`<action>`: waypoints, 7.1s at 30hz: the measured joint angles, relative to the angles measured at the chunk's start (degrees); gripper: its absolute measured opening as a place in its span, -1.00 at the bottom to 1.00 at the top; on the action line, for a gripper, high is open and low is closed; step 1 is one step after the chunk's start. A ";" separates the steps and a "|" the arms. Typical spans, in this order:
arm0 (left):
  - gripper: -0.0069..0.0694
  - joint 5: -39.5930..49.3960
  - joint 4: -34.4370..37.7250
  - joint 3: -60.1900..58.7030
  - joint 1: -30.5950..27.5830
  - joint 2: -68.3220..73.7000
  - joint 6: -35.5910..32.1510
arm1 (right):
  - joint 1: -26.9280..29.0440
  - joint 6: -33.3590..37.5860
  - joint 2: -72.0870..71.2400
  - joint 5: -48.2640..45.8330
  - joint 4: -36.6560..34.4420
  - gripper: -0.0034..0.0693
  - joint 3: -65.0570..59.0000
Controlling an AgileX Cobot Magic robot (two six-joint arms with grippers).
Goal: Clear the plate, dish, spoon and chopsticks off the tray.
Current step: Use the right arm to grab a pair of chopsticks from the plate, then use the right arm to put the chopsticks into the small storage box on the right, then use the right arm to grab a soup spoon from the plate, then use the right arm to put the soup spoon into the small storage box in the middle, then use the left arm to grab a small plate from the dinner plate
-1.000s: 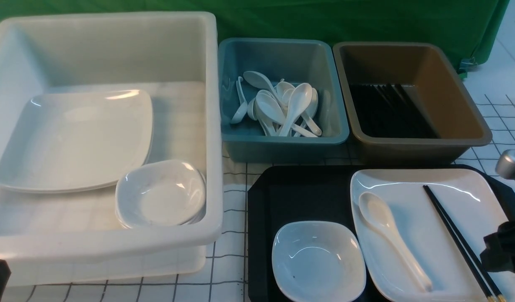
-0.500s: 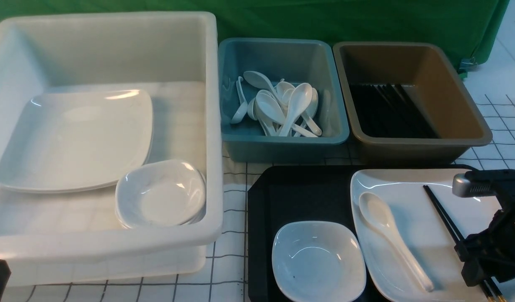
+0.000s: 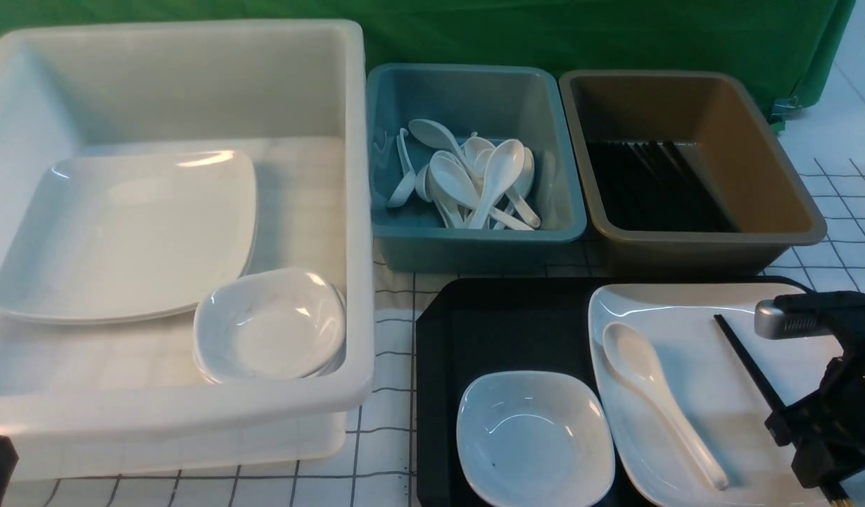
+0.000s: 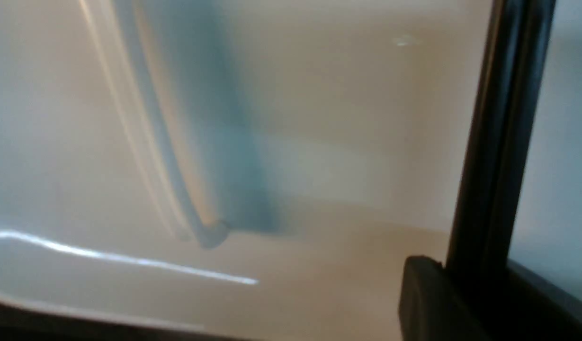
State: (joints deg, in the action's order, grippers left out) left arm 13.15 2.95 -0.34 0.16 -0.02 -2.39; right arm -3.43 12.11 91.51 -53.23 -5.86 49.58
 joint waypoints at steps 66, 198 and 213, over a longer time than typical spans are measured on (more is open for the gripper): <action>-0.77 0.00 0.00 0.00 0.00 0.00 0.00 | -27.44 -8.09 -8.23 -2.16 2.57 0.18 9.03; -0.77 -6.48 22.11 0.00 0.00 0.00 9.73 | -26.89 -18.70 -70.33 5.66 10.75 -0.80 -11.43; -0.77 -8.61 42.37 0.00 0.00 0.00 24.03 | -26.89 -20.98 -70.68 6.22 10.75 -0.73 -12.14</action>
State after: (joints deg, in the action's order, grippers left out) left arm 4.54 45.32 -0.34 0.16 -0.02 21.64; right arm -30.31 -8.88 20.84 -47.01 4.89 37.43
